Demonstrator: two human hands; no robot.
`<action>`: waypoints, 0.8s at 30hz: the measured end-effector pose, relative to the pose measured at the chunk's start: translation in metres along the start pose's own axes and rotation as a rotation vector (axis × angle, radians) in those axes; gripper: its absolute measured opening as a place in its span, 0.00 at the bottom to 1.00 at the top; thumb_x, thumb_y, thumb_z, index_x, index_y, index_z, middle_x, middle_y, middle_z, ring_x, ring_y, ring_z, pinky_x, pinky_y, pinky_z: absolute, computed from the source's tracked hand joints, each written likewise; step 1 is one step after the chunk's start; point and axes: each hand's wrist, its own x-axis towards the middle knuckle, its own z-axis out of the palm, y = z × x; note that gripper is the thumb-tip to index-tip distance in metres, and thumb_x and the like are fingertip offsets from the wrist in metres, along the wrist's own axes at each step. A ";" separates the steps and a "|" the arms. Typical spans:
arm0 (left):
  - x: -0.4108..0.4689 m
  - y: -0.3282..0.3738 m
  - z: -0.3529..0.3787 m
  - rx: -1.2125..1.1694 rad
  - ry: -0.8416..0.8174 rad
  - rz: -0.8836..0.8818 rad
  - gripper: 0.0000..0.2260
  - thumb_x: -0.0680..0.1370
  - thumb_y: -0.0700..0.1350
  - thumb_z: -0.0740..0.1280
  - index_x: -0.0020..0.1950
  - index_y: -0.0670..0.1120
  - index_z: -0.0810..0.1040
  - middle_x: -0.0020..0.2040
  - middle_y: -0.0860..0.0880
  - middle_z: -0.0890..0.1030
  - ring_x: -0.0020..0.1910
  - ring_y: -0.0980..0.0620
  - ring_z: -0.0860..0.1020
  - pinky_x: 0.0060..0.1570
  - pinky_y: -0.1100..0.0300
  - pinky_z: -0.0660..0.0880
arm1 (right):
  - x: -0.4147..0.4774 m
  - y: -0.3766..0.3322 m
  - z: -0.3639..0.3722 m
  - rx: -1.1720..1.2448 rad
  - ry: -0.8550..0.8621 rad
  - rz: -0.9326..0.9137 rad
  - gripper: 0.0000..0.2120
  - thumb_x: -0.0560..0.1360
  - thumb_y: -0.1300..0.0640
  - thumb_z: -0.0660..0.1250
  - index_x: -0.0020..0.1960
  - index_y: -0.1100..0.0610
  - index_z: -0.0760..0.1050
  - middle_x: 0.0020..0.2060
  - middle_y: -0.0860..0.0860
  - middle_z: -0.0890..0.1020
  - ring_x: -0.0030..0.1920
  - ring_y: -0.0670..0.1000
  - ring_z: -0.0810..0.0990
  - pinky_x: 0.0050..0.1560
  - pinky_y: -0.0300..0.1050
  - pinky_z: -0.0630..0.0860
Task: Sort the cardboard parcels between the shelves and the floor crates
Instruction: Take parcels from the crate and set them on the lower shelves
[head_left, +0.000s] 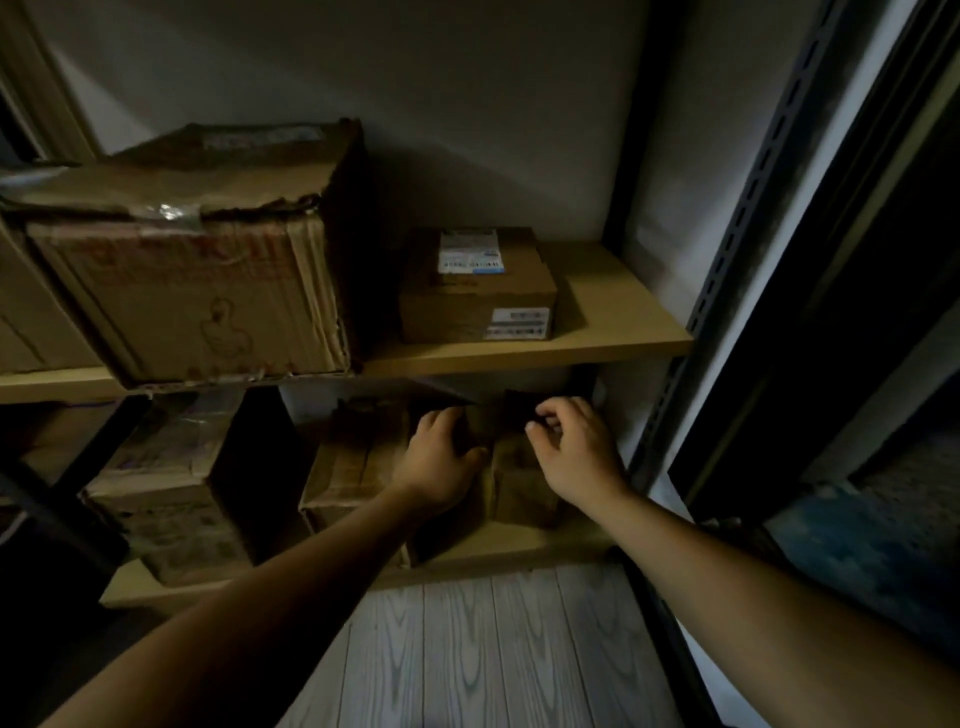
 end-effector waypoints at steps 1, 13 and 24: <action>0.003 -0.002 0.008 0.008 -0.022 -0.019 0.28 0.77 0.47 0.66 0.75 0.47 0.61 0.74 0.46 0.62 0.69 0.46 0.66 0.66 0.53 0.66 | -0.002 0.009 0.003 -0.010 -0.008 0.024 0.11 0.78 0.52 0.63 0.59 0.55 0.74 0.57 0.50 0.74 0.58 0.49 0.74 0.56 0.42 0.72; 0.051 -0.028 0.096 -0.286 -0.148 -0.135 0.15 0.79 0.40 0.63 0.65 0.48 0.71 0.47 0.55 0.75 0.41 0.61 0.74 0.31 0.75 0.71 | 0.002 0.095 0.056 -0.129 -0.370 0.360 0.34 0.79 0.48 0.62 0.77 0.43 0.46 0.77 0.54 0.49 0.74 0.59 0.58 0.68 0.52 0.66; 0.060 -0.075 0.128 -0.479 -0.220 -0.297 0.10 0.78 0.48 0.63 0.59 0.52 0.74 0.58 0.46 0.78 0.52 0.47 0.80 0.54 0.48 0.78 | -0.010 0.111 0.099 0.125 -0.257 0.443 0.29 0.78 0.56 0.65 0.73 0.45 0.56 0.69 0.54 0.67 0.60 0.54 0.73 0.45 0.44 0.72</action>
